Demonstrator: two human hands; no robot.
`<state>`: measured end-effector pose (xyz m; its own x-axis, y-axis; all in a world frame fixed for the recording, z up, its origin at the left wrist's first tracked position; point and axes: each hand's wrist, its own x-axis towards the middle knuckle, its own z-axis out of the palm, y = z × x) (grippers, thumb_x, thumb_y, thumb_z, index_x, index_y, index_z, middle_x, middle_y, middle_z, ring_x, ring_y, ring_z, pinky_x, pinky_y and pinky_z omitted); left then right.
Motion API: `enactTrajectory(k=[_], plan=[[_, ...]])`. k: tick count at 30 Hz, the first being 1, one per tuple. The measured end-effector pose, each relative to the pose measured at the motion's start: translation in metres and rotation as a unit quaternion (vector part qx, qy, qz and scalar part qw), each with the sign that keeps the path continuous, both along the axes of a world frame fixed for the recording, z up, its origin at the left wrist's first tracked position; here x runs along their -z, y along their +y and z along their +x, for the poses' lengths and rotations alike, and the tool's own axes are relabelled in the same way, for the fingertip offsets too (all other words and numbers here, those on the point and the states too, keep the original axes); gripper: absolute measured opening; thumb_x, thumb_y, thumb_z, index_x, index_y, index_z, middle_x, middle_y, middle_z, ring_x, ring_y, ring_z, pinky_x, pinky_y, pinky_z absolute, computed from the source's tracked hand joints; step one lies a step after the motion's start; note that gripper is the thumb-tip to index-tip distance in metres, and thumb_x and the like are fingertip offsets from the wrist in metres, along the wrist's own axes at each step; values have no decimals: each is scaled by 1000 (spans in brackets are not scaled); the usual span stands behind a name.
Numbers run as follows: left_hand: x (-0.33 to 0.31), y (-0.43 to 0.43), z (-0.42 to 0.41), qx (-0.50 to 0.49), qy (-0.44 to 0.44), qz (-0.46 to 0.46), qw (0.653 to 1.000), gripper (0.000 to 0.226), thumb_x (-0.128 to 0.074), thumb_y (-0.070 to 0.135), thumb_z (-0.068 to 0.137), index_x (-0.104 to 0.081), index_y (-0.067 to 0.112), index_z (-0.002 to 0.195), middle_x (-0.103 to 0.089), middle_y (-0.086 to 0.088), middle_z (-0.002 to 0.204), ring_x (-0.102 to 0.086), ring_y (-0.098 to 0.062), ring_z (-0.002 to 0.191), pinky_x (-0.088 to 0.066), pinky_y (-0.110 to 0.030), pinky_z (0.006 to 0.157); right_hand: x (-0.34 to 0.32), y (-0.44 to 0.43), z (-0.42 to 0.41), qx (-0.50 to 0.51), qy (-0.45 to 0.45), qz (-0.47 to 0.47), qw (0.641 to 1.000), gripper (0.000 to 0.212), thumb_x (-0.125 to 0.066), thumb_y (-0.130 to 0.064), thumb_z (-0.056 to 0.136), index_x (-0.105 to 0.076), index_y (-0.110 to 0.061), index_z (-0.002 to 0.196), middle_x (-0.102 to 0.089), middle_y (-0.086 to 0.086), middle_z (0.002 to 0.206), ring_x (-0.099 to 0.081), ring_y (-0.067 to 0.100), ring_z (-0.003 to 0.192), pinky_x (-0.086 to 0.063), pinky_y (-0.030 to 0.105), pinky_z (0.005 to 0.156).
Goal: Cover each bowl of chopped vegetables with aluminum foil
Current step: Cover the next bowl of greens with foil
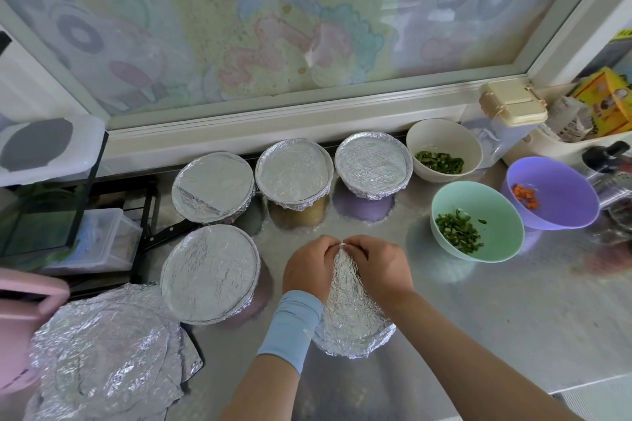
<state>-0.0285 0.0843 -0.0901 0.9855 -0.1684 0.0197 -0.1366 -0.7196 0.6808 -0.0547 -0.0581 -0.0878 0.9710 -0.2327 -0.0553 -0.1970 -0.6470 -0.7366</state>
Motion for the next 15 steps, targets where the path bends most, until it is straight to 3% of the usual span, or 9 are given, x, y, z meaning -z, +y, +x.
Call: enactTrajectory(k=[6, 10, 15], plan=[[0, -2, -4, -19, 12, 22, 1000, 16, -52, 29, 99, -67, 24, 101, -70, 6, 90, -63, -19, 82, -49, -33, 70, -2, 0, -2, -3, 12, -25, 1000, 13, -65, -42, 90, -74, -34, 97, -72, -15, 81, -63, 6, 73, -51, 27, 69], [0, -2, -2, 20, -18, 11, 1000, 20, -53, 26, 99, -70, 25, 109, -73, 7, 97, -65, -15, 86, -48, -26, 74, 0, -2, 0, -8, 21, -6, 1000, 10, -67, -39, 88, -75, -36, 94, -69, -15, 69, -60, 5, 64, -52, 29, 66], [1, -2, -5, -2, -2, -4, 1000, 21, -55, 26, 99, -72, 22, 110, -74, 6, 101, -66, -15, 91, -45, -21, 77, 0, -4, 0, -10, 39, 7, 999, 16, -68, -36, 89, -73, -28, 102, -74, -12, 90, -67, 8, 83, -53, 31, 79]])
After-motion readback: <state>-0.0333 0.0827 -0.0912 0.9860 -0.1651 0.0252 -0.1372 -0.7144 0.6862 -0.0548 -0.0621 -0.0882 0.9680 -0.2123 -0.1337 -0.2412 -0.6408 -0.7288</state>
